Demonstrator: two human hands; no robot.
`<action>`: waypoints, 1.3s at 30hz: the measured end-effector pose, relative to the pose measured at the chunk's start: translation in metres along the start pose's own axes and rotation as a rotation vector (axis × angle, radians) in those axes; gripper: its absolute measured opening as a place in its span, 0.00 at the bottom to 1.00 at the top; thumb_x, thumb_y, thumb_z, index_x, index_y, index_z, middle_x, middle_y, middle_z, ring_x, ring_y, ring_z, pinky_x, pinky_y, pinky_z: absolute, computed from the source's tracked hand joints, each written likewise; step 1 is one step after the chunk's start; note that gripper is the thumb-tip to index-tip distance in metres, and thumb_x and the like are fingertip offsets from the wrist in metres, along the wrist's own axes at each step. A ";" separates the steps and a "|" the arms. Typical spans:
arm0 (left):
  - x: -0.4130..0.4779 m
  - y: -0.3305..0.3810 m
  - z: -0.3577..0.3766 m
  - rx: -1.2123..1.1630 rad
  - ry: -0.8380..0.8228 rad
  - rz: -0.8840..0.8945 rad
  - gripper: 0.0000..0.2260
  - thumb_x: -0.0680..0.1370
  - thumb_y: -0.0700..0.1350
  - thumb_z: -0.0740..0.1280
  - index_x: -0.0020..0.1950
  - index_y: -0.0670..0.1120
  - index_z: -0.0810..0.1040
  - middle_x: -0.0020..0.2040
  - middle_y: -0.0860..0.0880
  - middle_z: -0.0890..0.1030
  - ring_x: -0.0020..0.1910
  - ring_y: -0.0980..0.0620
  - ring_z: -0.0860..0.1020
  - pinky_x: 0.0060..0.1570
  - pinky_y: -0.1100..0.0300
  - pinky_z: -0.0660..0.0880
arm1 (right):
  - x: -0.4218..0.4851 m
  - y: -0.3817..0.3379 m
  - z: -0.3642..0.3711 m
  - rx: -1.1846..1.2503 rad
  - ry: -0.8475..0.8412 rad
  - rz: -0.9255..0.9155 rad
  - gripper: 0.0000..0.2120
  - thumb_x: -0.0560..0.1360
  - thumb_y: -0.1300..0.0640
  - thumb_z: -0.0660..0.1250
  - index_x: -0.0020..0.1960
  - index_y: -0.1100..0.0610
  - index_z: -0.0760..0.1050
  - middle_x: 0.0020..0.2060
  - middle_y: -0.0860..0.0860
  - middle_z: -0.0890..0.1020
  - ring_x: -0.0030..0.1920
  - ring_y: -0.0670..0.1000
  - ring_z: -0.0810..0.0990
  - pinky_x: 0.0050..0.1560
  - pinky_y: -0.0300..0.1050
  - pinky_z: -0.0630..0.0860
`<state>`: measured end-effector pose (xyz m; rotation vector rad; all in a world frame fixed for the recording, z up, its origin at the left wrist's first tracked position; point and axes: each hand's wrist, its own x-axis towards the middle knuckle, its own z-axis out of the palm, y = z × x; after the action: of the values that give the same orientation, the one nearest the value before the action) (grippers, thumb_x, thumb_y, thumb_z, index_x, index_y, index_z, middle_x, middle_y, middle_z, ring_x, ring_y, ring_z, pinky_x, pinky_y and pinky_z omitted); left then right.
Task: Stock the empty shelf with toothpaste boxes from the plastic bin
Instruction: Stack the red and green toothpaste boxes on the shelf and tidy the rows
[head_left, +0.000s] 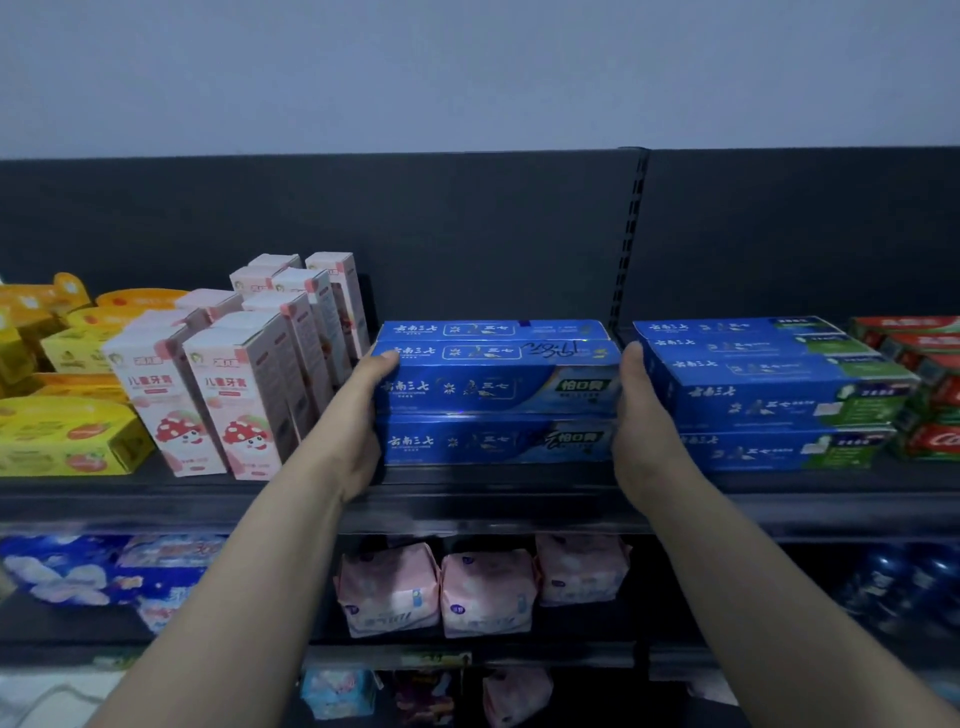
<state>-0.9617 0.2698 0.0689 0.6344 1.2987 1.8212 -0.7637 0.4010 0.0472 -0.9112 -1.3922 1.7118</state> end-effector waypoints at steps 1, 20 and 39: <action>0.001 -0.002 0.000 -0.004 0.001 0.000 0.16 0.81 0.50 0.57 0.66 0.47 0.73 0.46 0.48 0.84 0.40 0.50 0.83 0.37 0.55 0.81 | -0.002 -0.001 0.001 -0.011 0.016 0.009 0.52 0.53 0.15 0.57 0.70 0.41 0.67 0.71 0.48 0.70 0.71 0.54 0.67 0.71 0.63 0.60; -0.009 0.001 0.007 0.116 -0.123 0.042 0.22 0.82 0.53 0.45 0.64 0.50 0.75 0.55 0.46 0.83 0.52 0.49 0.82 0.52 0.49 0.77 | -0.004 -0.010 0.004 -0.044 0.264 0.023 0.37 0.66 0.24 0.59 0.65 0.48 0.74 0.61 0.50 0.78 0.62 0.55 0.75 0.67 0.59 0.68; -0.052 0.008 -0.002 0.556 0.147 0.360 0.28 0.77 0.62 0.57 0.76 0.56 0.58 0.74 0.58 0.60 0.74 0.57 0.60 0.73 0.54 0.56 | -0.073 -0.006 0.034 -0.703 0.249 -0.930 0.29 0.79 0.52 0.58 0.77 0.55 0.52 0.76 0.46 0.54 0.77 0.48 0.48 0.75 0.56 0.53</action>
<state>-0.9369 0.2240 0.0780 1.1060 1.9156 1.8070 -0.7582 0.3218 0.0635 -0.6084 -1.8556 0.4024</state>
